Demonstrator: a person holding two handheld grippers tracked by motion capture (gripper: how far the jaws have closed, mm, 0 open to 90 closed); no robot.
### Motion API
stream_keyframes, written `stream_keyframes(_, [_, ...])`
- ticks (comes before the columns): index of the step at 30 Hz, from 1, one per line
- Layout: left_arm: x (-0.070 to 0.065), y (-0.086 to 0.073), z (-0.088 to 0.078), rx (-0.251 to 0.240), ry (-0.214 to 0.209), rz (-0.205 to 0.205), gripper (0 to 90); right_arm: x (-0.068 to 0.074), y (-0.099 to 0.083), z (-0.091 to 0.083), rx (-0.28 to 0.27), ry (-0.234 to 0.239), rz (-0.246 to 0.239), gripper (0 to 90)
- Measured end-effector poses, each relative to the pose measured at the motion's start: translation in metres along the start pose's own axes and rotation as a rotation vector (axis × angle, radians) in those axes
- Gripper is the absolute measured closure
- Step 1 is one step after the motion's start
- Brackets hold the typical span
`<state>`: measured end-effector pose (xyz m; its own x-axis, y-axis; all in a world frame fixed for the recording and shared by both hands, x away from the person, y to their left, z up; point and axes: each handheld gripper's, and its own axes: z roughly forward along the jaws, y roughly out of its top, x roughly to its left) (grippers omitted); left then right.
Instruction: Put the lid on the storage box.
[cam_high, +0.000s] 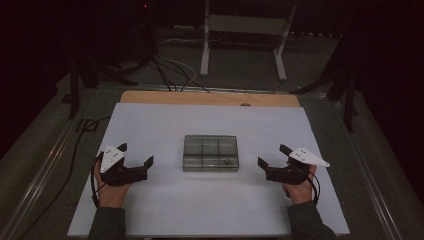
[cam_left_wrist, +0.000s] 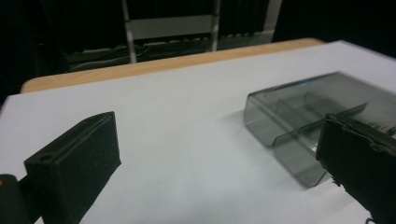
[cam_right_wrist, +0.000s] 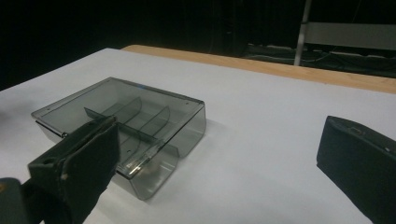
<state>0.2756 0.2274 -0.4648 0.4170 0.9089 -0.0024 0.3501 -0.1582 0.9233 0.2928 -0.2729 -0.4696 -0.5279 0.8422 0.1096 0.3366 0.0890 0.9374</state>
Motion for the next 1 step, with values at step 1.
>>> stream_keyframes(1, [0.0010,-0.0011,0.0019,0.040,0.033,0.009,1.3,-0.0009,-0.0002,0.0003,0.002,-0.002,0.003,0.1])
